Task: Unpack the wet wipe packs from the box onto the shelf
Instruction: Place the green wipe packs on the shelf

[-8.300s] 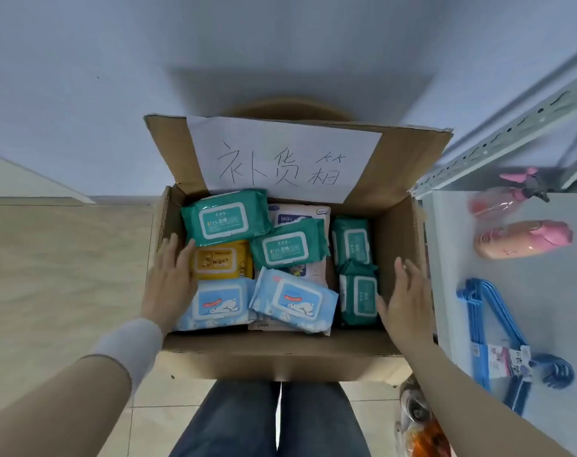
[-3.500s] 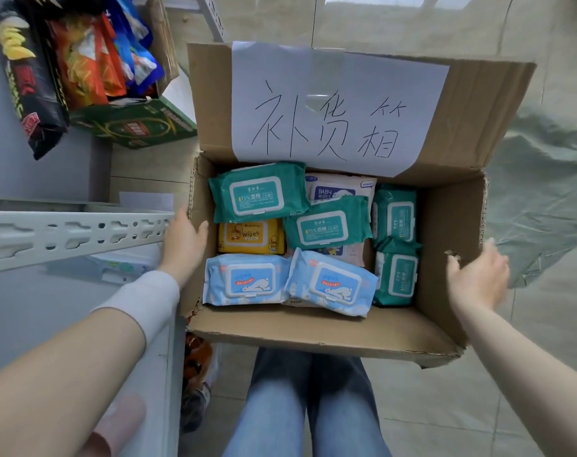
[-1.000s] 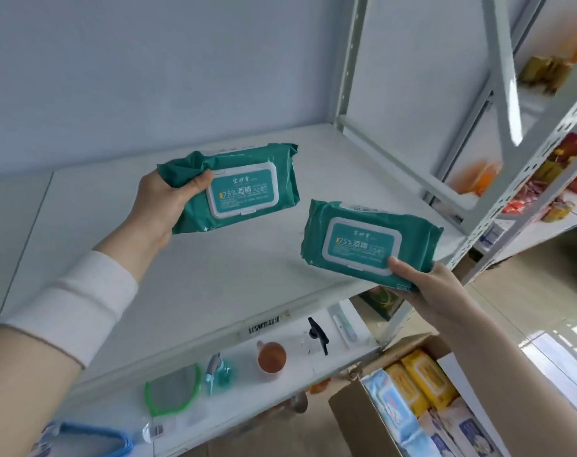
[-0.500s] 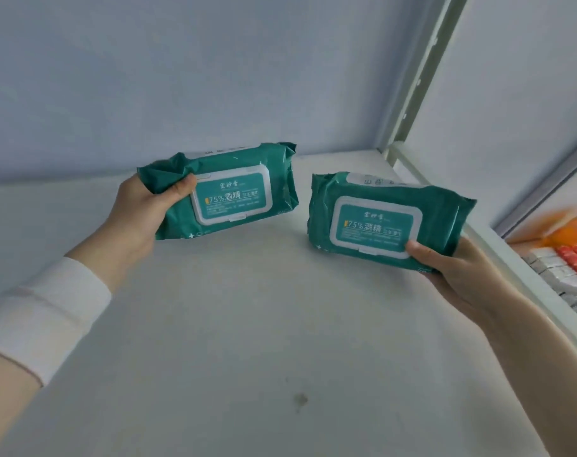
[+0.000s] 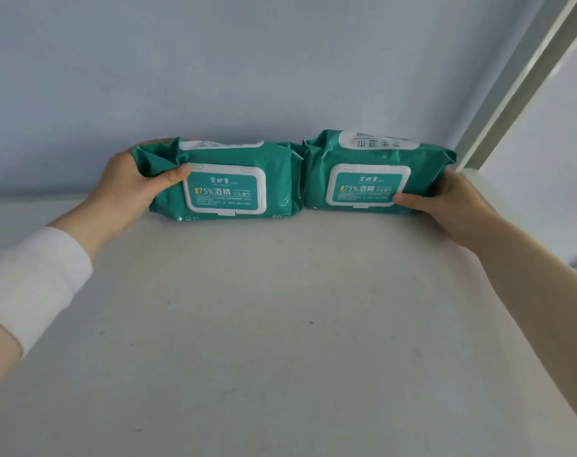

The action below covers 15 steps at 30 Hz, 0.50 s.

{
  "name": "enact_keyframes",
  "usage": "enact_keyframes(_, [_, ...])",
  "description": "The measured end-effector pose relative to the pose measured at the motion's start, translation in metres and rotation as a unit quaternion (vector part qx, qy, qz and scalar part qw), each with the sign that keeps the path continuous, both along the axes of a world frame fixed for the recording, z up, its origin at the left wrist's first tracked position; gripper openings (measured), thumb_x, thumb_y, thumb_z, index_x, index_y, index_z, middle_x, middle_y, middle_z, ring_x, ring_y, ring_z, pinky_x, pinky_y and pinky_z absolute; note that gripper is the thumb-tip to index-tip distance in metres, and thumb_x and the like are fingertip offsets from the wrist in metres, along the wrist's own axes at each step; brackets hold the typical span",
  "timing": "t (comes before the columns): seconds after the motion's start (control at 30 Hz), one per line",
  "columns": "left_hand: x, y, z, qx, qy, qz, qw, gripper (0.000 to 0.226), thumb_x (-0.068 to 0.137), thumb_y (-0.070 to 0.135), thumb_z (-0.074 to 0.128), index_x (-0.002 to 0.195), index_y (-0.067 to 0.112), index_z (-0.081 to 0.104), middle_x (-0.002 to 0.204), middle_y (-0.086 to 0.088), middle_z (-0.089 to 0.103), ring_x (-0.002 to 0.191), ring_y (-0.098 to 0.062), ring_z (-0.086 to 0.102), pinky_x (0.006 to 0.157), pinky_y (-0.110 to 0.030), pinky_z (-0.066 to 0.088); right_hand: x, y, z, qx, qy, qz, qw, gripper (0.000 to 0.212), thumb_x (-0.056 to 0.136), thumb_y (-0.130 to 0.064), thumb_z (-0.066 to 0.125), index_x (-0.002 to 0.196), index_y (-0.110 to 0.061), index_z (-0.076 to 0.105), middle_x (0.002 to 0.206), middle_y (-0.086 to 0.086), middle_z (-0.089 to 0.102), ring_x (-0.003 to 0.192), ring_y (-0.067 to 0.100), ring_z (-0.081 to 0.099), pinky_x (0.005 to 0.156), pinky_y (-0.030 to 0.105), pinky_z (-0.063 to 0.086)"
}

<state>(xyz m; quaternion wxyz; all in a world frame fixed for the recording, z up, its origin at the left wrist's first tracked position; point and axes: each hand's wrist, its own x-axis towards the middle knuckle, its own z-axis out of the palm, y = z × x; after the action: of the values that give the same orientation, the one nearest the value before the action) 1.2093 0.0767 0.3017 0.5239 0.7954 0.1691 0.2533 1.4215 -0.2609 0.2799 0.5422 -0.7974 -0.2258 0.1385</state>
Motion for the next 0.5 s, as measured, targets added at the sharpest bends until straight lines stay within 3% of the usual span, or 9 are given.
enact_keyframes(0.07, [0.004,0.0,-0.002,0.008,-0.012,0.007,1.0,0.032,0.085,0.008,0.064,0.094,0.039,0.063,0.081,0.035,0.067,0.081,0.016,0.062,0.078,-0.004,0.048,0.009,0.006,-0.002,0.008,-0.007,-0.006,1.0,0.061,0.075,-0.004,0.073,0.131,-0.008,0.048,0.126,0.002,0.061,0.107,0.013,0.062,0.086,0.014,0.052])
enact_keyframes(0.2, [0.005,-0.005,-0.004,0.008,-0.034,0.01,0.999,0.037,0.084,0.007,0.065,0.098,0.041,0.062,0.088,0.034,0.068,0.09,0.013,0.061,0.086,-0.007,0.047,0.009,0.013,-0.001,-0.003,-0.005,-0.017,1.0,0.067,0.072,-0.005,0.077,0.131,-0.011,0.047,0.129,0.001,0.059,0.117,0.017,0.057,0.102,0.035,0.045])
enact_keyframes(0.3, [-0.001,-0.007,-0.004,-0.001,-0.023,0.032,0.999,0.045,0.081,0.011,0.069,0.114,0.037,0.054,0.109,0.021,0.063,0.102,0.005,0.058,0.095,-0.017,0.044,-0.006,0.014,0.004,-0.037,-0.007,-0.033,0.999,0.095,0.052,-0.034,0.089,0.133,-0.015,0.042,0.13,-0.001,0.058,0.12,0.017,0.055,0.103,0.041,0.045])
enact_keyframes(0.33, [-0.004,-0.007,-0.003,-0.007,-0.006,0.042,0.999,0.055,0.08,0.012,0.071,0.125,0.034,0.048,0.121,0.012,0.059,0.11,-0.002,0.056,0.099,-0.021,0.042,-0.013,0.015,0.005,-0.037,-0.003,-0.053,0.998,0.105,0.047,-0.039,0.089,0.136,-0.017,0.038,0.134,-0.001,0.055,0.123,0.018,0.053,0.104,0.042,0.043])
enact_keyframes(0.4, [-0.012,-0.009,0.0,-0.016,0.056,0.058,0.997,0.081,0.079,0.016,0.072,0.144,0.023,0.025,0.136,-0.002,0.048,0.12,-0.012,0.05,0.105,-0.028,0.038,-0.032,0.016,0.01,-0.065,0.008,-0.117,0.991,0.103,0.065,-0.03,0.082,0.147,-0.019,0.022,0.148,0.002,0.04,0.135,0.02,0.039,0.111,0.043,0.035])
enact_keyframes(0.5, [-0.034,-0.012,0.002,0.052,0.21,0.056,0.975,0.102,0.077,0.027,0.074,0.149,0.014,0.002,0.148,-0.012,0.034,0.131,-0.024,0.041,0.109,-0.037,0.034,-0.072,0.011,0.017,-0.221,-0.041,-0.175,0.958,0.091,0.083,-0.031,0.067,0.151,-0.017,0.007,0.156,0.005,0.02,0.142,0.025,0.025,0.113,0.043,0.029])
